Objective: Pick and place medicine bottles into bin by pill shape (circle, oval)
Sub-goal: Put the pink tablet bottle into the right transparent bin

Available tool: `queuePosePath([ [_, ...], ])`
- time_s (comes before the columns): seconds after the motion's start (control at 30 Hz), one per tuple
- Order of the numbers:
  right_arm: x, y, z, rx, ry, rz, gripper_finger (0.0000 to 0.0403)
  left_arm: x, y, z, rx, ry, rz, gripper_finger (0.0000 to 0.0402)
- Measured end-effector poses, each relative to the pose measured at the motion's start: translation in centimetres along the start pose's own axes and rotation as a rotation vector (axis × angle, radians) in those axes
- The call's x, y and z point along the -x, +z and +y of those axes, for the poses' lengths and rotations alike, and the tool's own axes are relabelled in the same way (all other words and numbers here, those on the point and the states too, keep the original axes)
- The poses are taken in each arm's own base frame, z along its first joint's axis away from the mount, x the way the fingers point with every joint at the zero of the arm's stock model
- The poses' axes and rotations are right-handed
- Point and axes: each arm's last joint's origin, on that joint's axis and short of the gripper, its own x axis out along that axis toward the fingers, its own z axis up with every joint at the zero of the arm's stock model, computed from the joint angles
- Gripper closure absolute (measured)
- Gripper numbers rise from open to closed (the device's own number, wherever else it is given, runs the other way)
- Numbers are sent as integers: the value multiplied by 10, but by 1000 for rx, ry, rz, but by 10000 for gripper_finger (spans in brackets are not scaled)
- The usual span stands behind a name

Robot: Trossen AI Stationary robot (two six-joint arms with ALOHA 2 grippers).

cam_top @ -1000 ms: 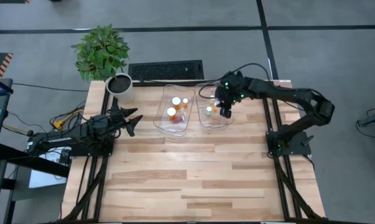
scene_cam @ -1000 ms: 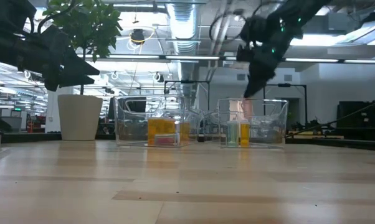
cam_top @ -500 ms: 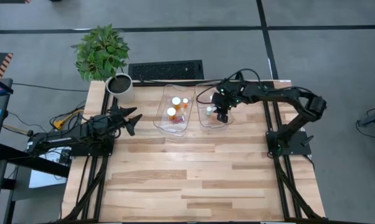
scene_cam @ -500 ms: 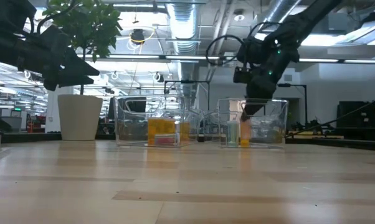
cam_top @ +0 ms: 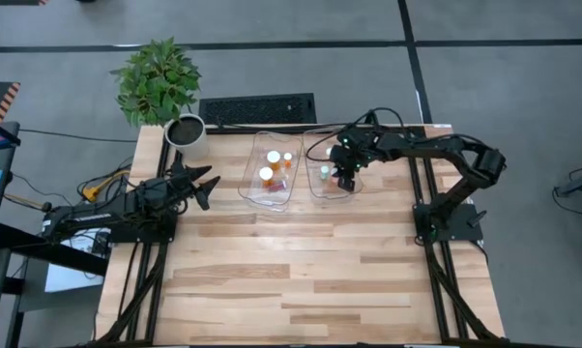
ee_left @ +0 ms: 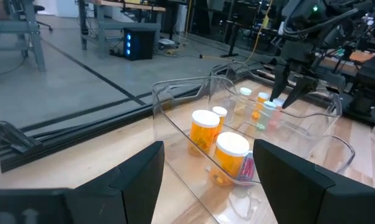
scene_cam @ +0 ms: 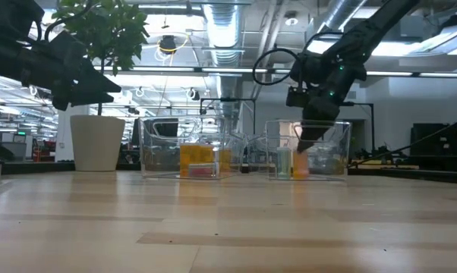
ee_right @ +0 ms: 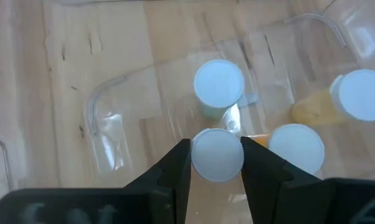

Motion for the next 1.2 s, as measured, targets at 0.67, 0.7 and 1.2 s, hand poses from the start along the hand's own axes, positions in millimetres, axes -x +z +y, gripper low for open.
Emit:
queuePosePath([
  [0.67, 1, -3, 1, -9, 10, 33, 269, 0, 0, 0, 1, -1, -2, 161],
  [0.7, 1, -3, 1, -9, 10, 34, 267, 0, 0, 0, 1, -1, -2, 161],
  [1.2, 4, -3, 2, -11, 4, 35, 205, 0, 1, 0, 3, -2, -7, 161],
])
